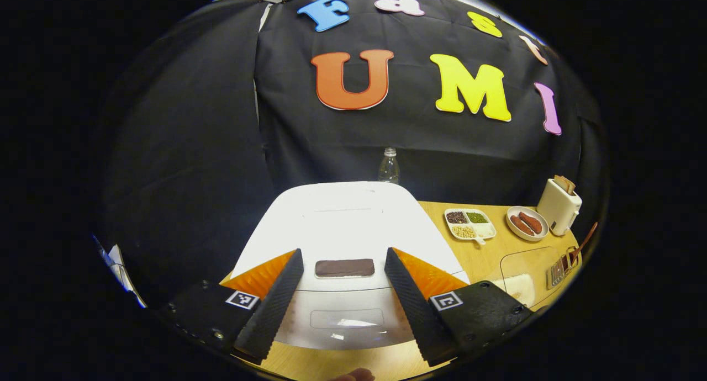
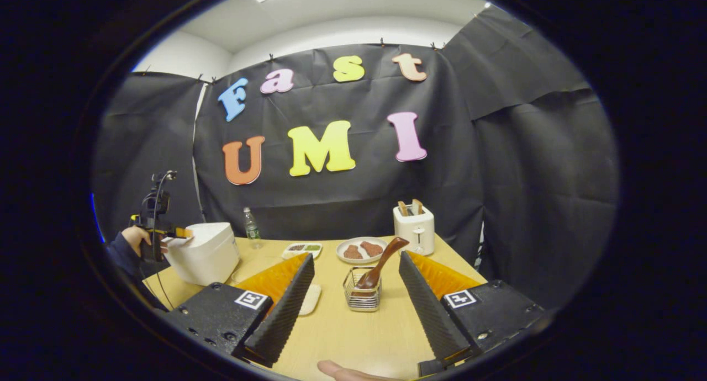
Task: Close the left gripper, press the button to open the rice cooker; take a wooden spoon from the chopstick holder with the right hand, scoop a spoonful of rice and pour it into the rice cooker, then put the wooden spoon back into the chopstick holder.
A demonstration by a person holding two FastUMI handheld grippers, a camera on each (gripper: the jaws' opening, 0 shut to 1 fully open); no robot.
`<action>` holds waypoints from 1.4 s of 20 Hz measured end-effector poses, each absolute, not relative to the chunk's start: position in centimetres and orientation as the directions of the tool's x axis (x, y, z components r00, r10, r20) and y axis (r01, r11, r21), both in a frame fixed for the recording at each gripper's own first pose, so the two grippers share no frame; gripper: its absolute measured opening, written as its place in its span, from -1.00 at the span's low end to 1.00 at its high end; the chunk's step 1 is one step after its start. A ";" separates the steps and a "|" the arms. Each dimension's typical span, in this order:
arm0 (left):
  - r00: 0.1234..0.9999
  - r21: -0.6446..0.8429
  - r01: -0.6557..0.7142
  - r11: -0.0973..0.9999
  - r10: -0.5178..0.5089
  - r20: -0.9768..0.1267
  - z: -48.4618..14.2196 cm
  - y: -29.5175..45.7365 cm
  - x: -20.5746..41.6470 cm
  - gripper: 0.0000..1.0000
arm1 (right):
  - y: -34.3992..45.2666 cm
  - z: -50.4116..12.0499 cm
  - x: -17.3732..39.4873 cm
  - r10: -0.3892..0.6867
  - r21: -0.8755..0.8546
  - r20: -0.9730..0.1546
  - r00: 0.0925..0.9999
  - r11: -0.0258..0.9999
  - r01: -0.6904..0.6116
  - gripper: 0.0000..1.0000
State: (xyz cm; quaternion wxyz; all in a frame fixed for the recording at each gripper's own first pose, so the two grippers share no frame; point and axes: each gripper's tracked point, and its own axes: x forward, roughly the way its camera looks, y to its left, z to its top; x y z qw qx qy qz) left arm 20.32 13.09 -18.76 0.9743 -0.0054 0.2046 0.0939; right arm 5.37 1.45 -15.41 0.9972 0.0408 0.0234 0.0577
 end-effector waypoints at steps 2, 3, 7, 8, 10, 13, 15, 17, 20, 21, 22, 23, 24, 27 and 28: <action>0.908 0.003 -0.197 0.980 0.184 -0.378 -18.6 13.0 20.3 0.94 | 1.6 -15.3 5.3 0.115 0.081 -0.039 0.993 0.990 -0.111 1.00; 0.907 0.001 -0.200 0.980 0.186 -0.378 -18.7 12.9 20.3 0.94 | 1.7 -15.3 5.2 0.115 0.078 -0.039 0.993 0.991 -0.112 1.00; 0.914 0.016 -0.198 0.980 0.191 -0.357 -18.1 13.0 20.2 0.92 | 1.4 -14.7 4.6 0.099 0.049 -0.024 0.995 0.994 -0.098 0.96; 0.914 0.008 -0.199 0.980 0.188 -0.360 -17.9 12.8 20.1 0.92 | 1.2 -14.5 4.6 0.093 0.043 -0.019 0.995 0.995 -0.092 0.96; 0.917 -0.028 -0.212 0.977 0.189 -0.352 -17.0 13.1 19.9 0.89 | 1.0 -14.3 4.3 0.085 0.036 -0.005 0.996 0.996 -0.085 1.00; 0.923 -0.051 -0.207 0.977 0.178 -0.340 -16.0 12.9 19.4 0.87 | 1.0 -14.2 4.0 0.079 0.028 0.001 0.997 0.996 -0.079 1.00; 0.927 -0.050 -0.199 0.979 0.172 -0.334 -15.0 12.5 18.8 0.87 | 1.1 -14.0 3.8 0.080 0.033 0.005 0.997 0.996 -0.080 0.96; 0.933 -0.033 -0.189 0.981 0.169 -0.317 -13.7 11.8 17.6 0.87 | 1.0 -13.8 3.6 0.078 0.032 0.011 0.997 0.996 -0.079 1.00; 0.943 -0.015 -0.187 0.982 0.175 -0.281 -11.3 10.3 15.0 0.86 | 1.1 -13.1 3.4 0.080 0.033 0.028 0.996 0.996 -0.081 0.96; 0.947 -0.020 -0.183 0.983 0.171 -0.270 -10.5 9.5 14.0 0.87 | 1.2 -12.8 3.4 0.080 0.036 0.031 0.996 0.996 -0.081 0.96; 0.954 -0.020 -0.175 0.984 0.164 -0.250 -9.6 8.9 12.8 0.87 | 1.0 -12.4 3.5 0.075 0.039 0.036 0.997 0.996 -0.076 1.00; 0.961 -0.014 -0.165 0.986 0.158 -0.226 -8.5 8.2 11.6 0.87 | 1.0 -11.9 3.6 0.067 0.037 0.040 0.997 0.997 -0.069 1.00; 0.968 -0.007 -0.158 0.987 0.154 -0.199 -7.5 7.4 10.2 0.87 | 0.8 -11.6 3.7 0.058 0.033 0.044 0.997 0.998 -0.059 1.00; 0.975 0.004 -0.170 0.985 0.169 -0.141 -5.2 5.7 6.4 0.89 | 0.9 -10.7 3.6 0.053 0.004 0.047 0.997 0.999 -0.054 1.00; 0.979 0.006 -0.169 0.986 0.168 -0.118 -4.4 4.9 5.1 0.89 | 1.2 -10.3 3.6 0.059 -0.002 0.054 0.997 0.998 -0.059 1.00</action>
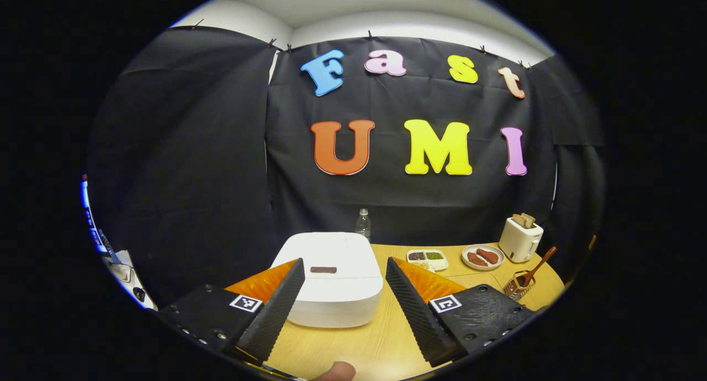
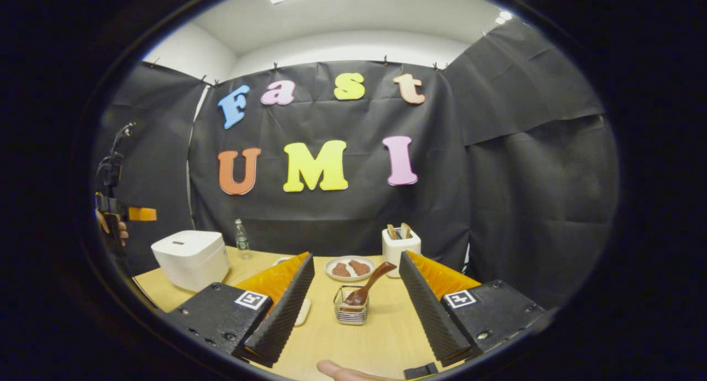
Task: Close the left gripper, press the button to open the rice cooker; take a wooden spoon from the chopstick holder with the right hand, scoop a spoonful of rice and pour it into the rice cooker, then put the wooden spoon back into the chopstick holder.
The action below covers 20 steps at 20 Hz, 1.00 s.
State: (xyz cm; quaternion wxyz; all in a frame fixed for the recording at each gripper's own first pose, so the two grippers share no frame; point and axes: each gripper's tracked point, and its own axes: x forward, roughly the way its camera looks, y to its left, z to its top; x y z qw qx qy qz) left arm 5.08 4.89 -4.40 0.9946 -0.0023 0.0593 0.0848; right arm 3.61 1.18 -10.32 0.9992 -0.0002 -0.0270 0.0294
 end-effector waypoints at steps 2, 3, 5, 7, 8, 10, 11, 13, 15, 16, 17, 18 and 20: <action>0.986 -0.006 -0.149 0.989 0.148 -0.080 -3.3 3.2 2.8 0.89 | 1.7 -9.7 3.1 0.067 -0.008 0.074 0.995 0.998 -0.066 1.00; 0.988 -0.014 -0.134 0.991 0.133 -0.073 -3.1 2.2 1.8 0.89 | 1.9 -9.5 2.8 0.067 -0.009 0.082 0.994 0.998 -0.066 1.00; 0.994 -0.022 -0.108 0.994 0.107 -0.038 -2.7 0.4 -0.5 0.89 | 3.0 -9.5 1.7 0.084 -0.009 0.093 0.992 0.996 -0.084 1.00; 0.996 -0.020 -0.087 0.996 0.087 0.000 -2.5 -0.8 -2.6 0.89 | 4.2 -9.8 0.5 0.105 -0.008 0.096 0.990 0.994 -0.105 1.00; 0.996 -0.022 -0.086 0.996 0.086 0.010 -2.6 -1.1 -3.5 0.89 | 4.7 -10.0 0.0 0.115 -0.011 0.098 0.988 0.993 -0.115 0.96; 0.995 -0.020 -0.098 0.995 0.099 0.021 -3.4 -1.4 -5.1 0.89 | 5.5 -10.1 -1.0 0.126 -0.017 0.106 0.986 0.992 -0.125 1.00; 0.994 -0.017 -0.107 0.994 0.107 0.016 -3.8 -1.3 -5.8 0.89 | 6.0 -10.3 -1.4 0.131 -0.026 0.105 0.986 0.991 -0.129 1.00; 0.995 -0.004 -0.105 0.995 0.105 -0.005 -5.5 -1.7 -7.2 0.88 | 6.9 -11.0 -1.9 0.148 -0.047 0.090 0.985 0.988 -0.144 1.00; 0.994 -0.007 -0.108 0.994 0.108 -0.009 -6.3 -1.4 -8.1 0.88 | 7.6 -11.5 -2.1 0.158 -0.054 0.074 0.985 0.987 -0.154 1.00; 0.994 -0.016 -0.109 0.994 0.109 -0.005 -6.5 -1.2 -8.4 0.88 | 7.6 -11.7 -2.1 0.154 -0.057 0.069 0.986 0.987 -0.150 1.00; 0.995 -0.031 -0.103 0.994 0.103 0.000 -6.5 -1.2 -8.7 0.88 | 7.5 -11.8 -2.1 0.147 -0.066 0.064 0.987 0.988 -0.142 1.00; 0.996 -0.048 -0.092 0.995 0.093 0.007 -6.4 -1.2 -8.9 0.88 | 7.4 -11.9 -2.1 0.140 -0.073 0.063 0.988 0.988 -0.136 1.00; 0.998 -0.071 -0.060 0.996 0.062 0.023 -6.0 -1.5 -9.0 0.88 | 7.0 -12.0 -2.4 0.128 -0.079 0.063 0.990 0.989 -0.123 0.97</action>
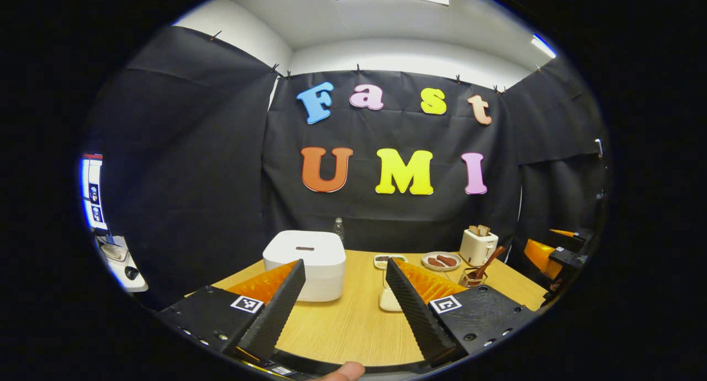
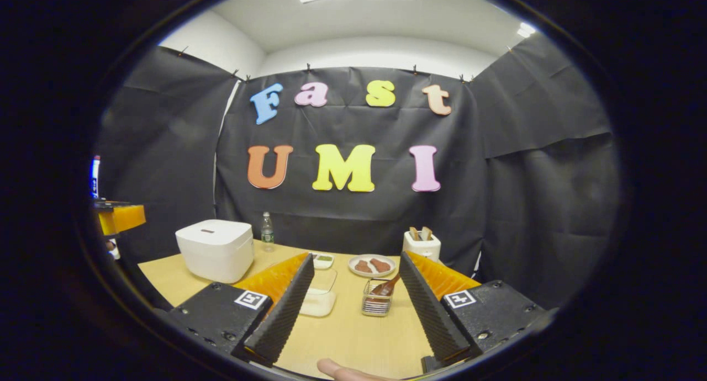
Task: Close the left gripper, press the button to open the rice cooker; take a wooden spoon from the chopstick holder with the right hand, scoop a spoonful of rice and pour it into the rice cooker, then put the wooden spoon back into the chopstick holder.
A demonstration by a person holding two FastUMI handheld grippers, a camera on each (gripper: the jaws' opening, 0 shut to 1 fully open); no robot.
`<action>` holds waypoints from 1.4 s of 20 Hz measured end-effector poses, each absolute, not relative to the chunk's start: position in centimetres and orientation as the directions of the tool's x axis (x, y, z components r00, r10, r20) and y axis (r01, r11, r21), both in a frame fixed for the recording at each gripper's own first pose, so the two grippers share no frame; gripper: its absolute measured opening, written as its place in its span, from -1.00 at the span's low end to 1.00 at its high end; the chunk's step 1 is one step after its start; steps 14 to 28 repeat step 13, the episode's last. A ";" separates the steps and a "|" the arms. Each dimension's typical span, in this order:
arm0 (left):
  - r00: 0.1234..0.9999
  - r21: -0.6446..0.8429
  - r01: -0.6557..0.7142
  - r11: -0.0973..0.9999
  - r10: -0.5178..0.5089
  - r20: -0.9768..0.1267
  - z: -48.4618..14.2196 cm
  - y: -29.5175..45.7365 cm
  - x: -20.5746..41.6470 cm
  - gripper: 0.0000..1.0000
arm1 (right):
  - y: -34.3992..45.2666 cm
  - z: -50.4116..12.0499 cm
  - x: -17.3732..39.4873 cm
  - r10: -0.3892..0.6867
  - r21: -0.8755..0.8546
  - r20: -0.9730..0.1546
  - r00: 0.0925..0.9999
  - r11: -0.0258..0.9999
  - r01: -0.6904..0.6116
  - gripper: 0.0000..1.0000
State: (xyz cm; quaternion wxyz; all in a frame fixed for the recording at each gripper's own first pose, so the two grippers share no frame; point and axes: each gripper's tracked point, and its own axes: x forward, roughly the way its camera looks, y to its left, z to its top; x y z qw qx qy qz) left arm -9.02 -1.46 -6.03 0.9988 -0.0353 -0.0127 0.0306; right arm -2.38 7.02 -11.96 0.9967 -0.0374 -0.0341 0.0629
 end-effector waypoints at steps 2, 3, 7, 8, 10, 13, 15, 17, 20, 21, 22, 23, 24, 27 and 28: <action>0.998 -0.085 -0.057 0.995 0.060 0.035 -5.9 -1.0 -9.2 0.89 | 6.9 -12.0 -2.6 0.125 -0.073 0.067 0.990 0.990 -0.120 1.00; 0.997 -0.085 -0.052 0.995 0.056 0.044 -5.8 -0.9 -9.2 0.89 | 6.7 -12.0 -2.7 0.120 -0.070 0.067 0.991 0.991 -0.115 1.00; 0.998 -0.075 -0.041 0.996 0.045 0.044 -6.1 -1.2 -9.3 0.89 | 6.5 -12.1 -3.2 0.123 -0.064 0.061 0.991 0.991 -0.119 1.00; 0.998 -0.071 -0.040 0.997 0.043 0.045 -6.1 -1.1 -9.4 0.89 | 6.3 -12.0 -3.3 0.121 -0.061 0.064 0.991 0.991 -0.117 1.00; 0.998 -0.061 -0.033 0.998 0.036 0.046 -6.2 -1.3 -9.4 0.88 | 5.5 -11.6 -3.3 0.100 -0.053 0.077 0.992 0.994 -0.096 0.97; 0.999 -0.052 -0.032 0.998 0.035 0.042 -6.3 -1.4 -9.5 0.89 | 4.7 -11.7 -3.2 0.072 -0.042 0.079 0.994 0.997 -0.069 1.00; 0.999 -0.052 -0.032 0.998 0.035 0.042 -6.3 -1.4 -9.5 0.89 | 4.7 -11.7 -3.2 0.072 -0.042 0.079 0.994 0.997 -0.069 1.00; 0.999 -0.052 -0.032 0.998 0.035 0.042 -6.3 -1.4 -9.5 0.89 | 4.7 -11.7 -3.2 0.072 -0.042 0.079 0.994 0.997 -0.069 1.00; 0.999 -0.052 -0.032 0.998 0.035 0.042 -6.3 -1.4 -9.5 0.89 | 4.7 -11.7 -3.2 0.072 -0.042 0.079 0.994 0.997 -0.069 1.00; 0.999 -0.052 -0.032 0.998 0.035 0.042 -6.3 -1.4 -9.5 0.89 | 4.7 -11.7 -3.2 0.072 -0.042 0.079 0.994 0.997 -0.069 1.00; 0.999 -0.052 -0.032 0.998 0.035 0.042 -6.3 -1.4 -9.5 0.89 | 4.7 -11.7 -3.2 0.072 -0.042 0.079 0.994 0.997 -0.069 1.00; 0.999 -0.052 -0.032 0.998 0.035 0.042 -6.3 -1.4 -9.5 0.89 | 4.7 -11.7 -3.2 0.072 -0.042 0.079 0.994 0.997 -0.069 1.00; 0.999 -0.052 -0.032 0.998 0.035 0.042 -6.3 -1.4 -9.5 0.89 | 4.7 -11.7 -3.2 0.072 -0.042 0.079 0.994 0.997 -0.069 1.00; 0.999 -0.052 -0.032 0.998 0.035 0.042 -6.3 -1.4 -9.5 0.89 | 4.7 -11.7 -3.2 0.072 -0.042 0.079 0.994 0.997 -0.069 1.00; 0.999 -0.052 -0.032 0.998 0.035 0.042 -6.3 -1.4 -9.5 0.89 | 4.7 -11.7 -3.2 0.072 -0.042 0.079 0.994 0.997 -0.069 1.00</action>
